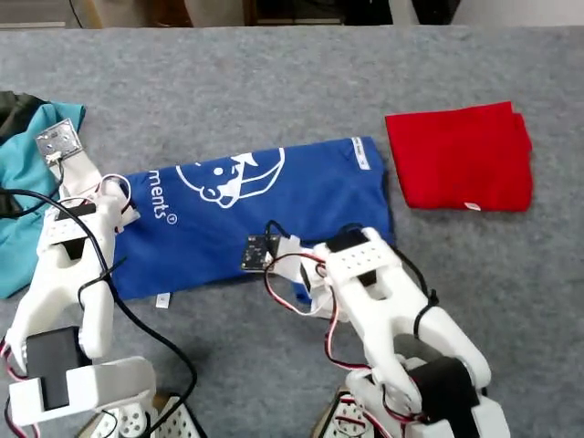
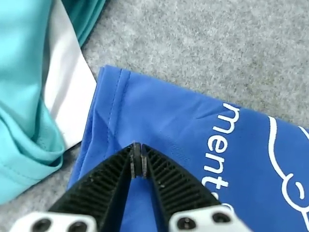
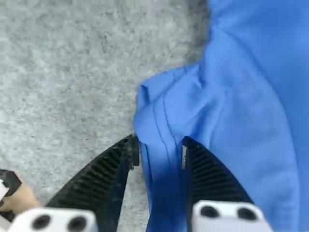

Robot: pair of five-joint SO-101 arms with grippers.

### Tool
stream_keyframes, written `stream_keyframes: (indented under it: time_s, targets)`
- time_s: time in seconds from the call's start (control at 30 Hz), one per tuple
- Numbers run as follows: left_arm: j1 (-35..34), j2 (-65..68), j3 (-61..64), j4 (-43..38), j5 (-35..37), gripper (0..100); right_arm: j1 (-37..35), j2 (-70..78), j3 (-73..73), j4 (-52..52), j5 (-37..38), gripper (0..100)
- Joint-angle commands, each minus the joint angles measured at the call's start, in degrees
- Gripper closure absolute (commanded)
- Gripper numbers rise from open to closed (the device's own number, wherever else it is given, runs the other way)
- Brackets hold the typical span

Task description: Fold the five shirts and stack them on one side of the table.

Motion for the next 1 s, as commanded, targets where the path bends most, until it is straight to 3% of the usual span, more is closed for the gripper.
stream_keyframes:
  time_s: [0.0, 0.17, 0.5, 0.67, 0.77, 0.97]
  targets:
    - [-0.7, -0.13, -2.81, 0.18, 0.44, 98, -2.24, 5.05, -1.71, -0.09, -0.35, 92.7]
    - [-0.79, -0.13, -2.81, 0.18, 0.44, 98, -1.98, 10.15, -5.93, 1.93, -0.62, 99.5]
    - [-0.7, -0.13, -2.9, -0.18, 0.44, 98, 3.91, 11.91, -14.55, 6.77, -5.01, 99.7]
    - [-0.7, -0.13, -3.52, -0.09, 0.44, 98, 4.18, 12.0, -29.41, 16.88, -5.36, 99.7]
    - [-0.7, -0.13, -3.52, -0.09, 0.44, 98, 4.62, 12.97, -39.6, 17.85, -10.73, 99.7]
    - [-0.7, -0.13, -3.52, 0.09, 0.44, 98, 6.55, 26.15, -58.24, 19.6, -7.74, 99.7]
